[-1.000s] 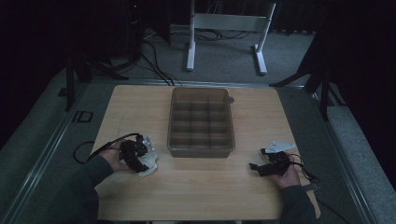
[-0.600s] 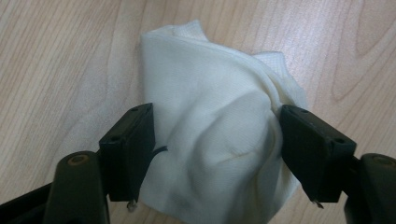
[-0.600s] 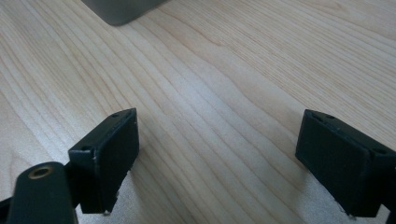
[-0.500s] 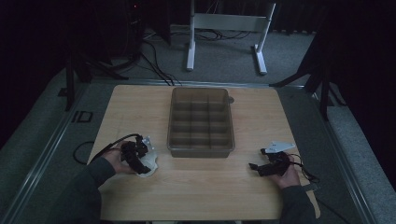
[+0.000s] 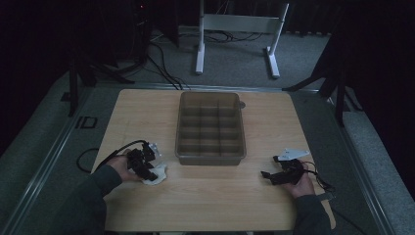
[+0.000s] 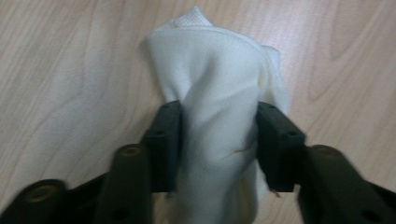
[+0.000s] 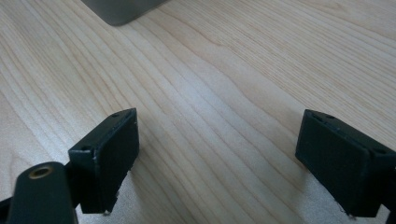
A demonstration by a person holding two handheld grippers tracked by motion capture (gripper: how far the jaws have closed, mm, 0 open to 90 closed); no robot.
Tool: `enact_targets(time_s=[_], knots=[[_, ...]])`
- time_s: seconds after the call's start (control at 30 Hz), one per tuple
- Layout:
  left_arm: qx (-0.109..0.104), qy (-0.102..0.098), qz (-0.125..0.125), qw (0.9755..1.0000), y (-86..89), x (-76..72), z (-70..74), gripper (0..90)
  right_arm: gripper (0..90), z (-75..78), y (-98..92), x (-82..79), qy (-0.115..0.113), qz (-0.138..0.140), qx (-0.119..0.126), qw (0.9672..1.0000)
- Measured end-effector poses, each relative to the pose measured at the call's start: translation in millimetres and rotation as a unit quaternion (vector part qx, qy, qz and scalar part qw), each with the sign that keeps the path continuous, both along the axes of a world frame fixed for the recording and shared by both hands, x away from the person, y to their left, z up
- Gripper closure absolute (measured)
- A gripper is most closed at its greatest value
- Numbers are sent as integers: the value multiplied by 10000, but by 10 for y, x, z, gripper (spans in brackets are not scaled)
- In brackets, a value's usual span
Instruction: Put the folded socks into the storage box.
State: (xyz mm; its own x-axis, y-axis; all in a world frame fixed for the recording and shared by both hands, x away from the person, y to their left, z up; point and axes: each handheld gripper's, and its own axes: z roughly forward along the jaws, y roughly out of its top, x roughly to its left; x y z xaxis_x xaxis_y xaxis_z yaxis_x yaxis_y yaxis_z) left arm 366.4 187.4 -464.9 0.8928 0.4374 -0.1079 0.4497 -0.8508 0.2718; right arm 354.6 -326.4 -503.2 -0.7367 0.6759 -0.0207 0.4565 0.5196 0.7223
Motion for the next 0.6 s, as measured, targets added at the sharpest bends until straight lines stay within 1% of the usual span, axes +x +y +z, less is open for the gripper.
enact_targets(time_s=[0.03,0.07,0.1,0.13,0.27,0.3,0.43,0.5,0.53,0.6], knots=[[-35,0,-17,10000,4,-6,0,598,130,0,0,0,0,0,0,10000],[-52,-4,-44,10000,7,-12,3,620,130,0,0,0,0,-1,0,10000],[-21,-60,-110,9999,4,-19,14,652,130,0,0,0,0,-1,1,10000],[-21,-60,-110,9999,4,-19,14,662,130,0,0,0,0,-1,1,10000],[183,-233,-260,9992,-40,-37,52,675,130,0,0,0,1,-2,2,10000],[206,-274,-276,9990,-47,-39,60,678,130,0,0,0,0,0,2,10000],[154,-372,-257,9989,-29,-27,115,678,130,0,0,0,0,0,1,10000],[85,-429,-227,9988,-4,-21,155,677,130,0,0,0,-1,0,2,10000],[4,-439,-189,9989,20,-19,194,677,129,0,0,0,0,-1,1,10000],[-9,-451,-190,9988,28,-19,212,676,130,0,0,0,0,0,1,10000]])
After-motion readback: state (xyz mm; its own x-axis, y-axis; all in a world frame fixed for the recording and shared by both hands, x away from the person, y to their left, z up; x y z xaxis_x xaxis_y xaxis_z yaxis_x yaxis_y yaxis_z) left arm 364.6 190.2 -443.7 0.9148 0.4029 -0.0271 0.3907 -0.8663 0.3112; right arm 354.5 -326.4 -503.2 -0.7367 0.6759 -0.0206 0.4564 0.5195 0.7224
